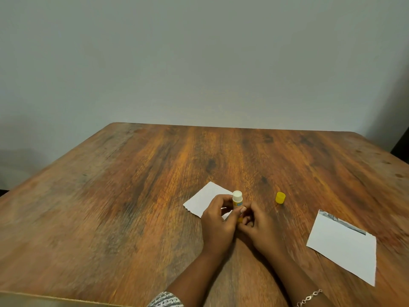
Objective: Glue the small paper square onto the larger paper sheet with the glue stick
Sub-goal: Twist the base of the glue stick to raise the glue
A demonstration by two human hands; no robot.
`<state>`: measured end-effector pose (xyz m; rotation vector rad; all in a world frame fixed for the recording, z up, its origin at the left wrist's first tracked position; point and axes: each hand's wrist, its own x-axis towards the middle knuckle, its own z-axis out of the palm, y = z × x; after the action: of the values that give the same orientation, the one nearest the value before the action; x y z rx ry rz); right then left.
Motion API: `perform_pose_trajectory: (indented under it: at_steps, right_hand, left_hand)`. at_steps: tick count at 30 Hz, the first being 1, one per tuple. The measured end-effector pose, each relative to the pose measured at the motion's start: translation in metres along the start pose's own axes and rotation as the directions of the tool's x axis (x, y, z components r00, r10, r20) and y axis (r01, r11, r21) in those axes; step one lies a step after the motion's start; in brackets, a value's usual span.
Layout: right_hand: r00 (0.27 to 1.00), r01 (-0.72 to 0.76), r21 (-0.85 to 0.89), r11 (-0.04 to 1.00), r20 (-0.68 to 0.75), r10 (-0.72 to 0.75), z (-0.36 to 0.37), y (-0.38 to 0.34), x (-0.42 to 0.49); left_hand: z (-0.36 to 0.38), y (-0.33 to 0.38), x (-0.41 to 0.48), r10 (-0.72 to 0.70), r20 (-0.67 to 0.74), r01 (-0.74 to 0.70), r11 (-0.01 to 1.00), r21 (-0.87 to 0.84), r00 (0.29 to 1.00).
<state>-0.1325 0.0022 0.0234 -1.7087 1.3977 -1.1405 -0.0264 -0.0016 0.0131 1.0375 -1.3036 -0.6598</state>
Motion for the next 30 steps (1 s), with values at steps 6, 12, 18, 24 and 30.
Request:
perform_pose_trajectory:
  at_steps: [6,12,18,24,30]
  right_hand:
    - [0.998,0.029,0.035,0.999,0.053,-0.031,-0.005,0.001,0.000]
    - [0.998,0.029,-0.018,0.999,0.060,-0.027,-0.005,0.000,0.000]
    - [0.998,0.042,-0.026,0.999,0.043,-0.041,-0.003,0.001,0.000]
    - [0.988,0.030,0.003,1.000,0.150,-0.030,-0.009,0.000,-0.001]
    - [0.997,0.023,-0.059,0.998,0.070,-0.019,-0.002,0.004,0.000]
  left_hand:
    - [0.000,0.001,0.001,0.019,0.005,-0.019,1.000,0.018,1.000]
    - [-0.002,-0.001,0.003,0.023,-0.034,-0.024,1.000,-0.020,0.999]
    - [-0.001,-0.004,0.003,-0.003,-0.023,0.003,1.000,-0.023,1.000]
    - [-0.002,-0.004,0.004,-0.009,-0.027,0.008,0.999,-0.038,1.000]
    - [-0.002,-0.007,0.006,-0.024,-0.036,0.022,0.999,-0.045,0.999]
